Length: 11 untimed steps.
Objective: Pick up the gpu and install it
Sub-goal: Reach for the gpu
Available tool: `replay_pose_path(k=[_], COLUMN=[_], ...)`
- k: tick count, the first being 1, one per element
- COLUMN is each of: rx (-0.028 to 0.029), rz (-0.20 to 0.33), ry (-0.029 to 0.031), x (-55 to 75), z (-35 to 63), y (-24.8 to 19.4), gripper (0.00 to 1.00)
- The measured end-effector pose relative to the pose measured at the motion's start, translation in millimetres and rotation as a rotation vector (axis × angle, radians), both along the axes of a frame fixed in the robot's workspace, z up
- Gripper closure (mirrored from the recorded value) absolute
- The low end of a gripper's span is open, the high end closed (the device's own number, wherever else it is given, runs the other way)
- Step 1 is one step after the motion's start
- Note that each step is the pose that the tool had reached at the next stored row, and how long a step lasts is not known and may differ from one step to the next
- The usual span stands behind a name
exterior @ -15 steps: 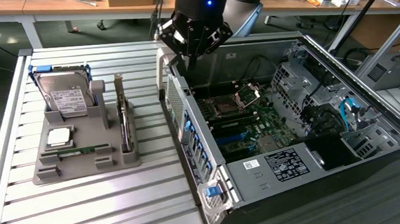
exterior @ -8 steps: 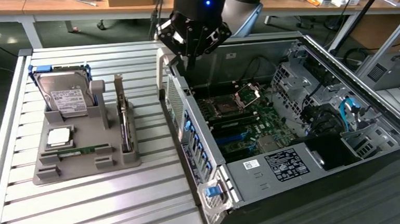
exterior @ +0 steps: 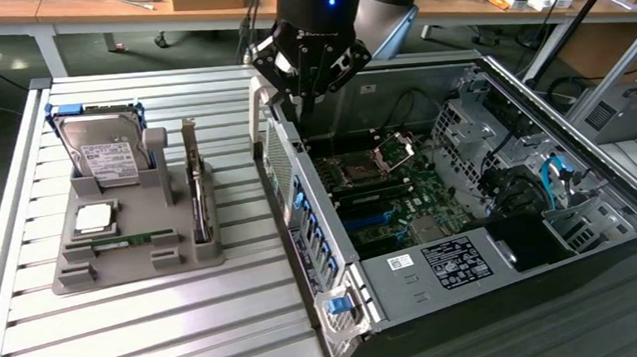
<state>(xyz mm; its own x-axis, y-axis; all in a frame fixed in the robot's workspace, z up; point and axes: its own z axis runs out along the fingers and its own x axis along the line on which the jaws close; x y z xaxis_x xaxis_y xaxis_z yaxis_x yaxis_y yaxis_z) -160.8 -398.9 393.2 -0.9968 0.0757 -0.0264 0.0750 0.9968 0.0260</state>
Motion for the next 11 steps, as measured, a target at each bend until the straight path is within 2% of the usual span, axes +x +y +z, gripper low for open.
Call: replay_pose_path(k=[1, 11], rx=[-0.0033, -0.0035], rz=[0.000, 0.000], ry=[0.0000, 0.0000], x=[0.0, -1.1], z=[0.0, 0.0], y=[0.0, 0.0], gripper=[0.89, 0.89])
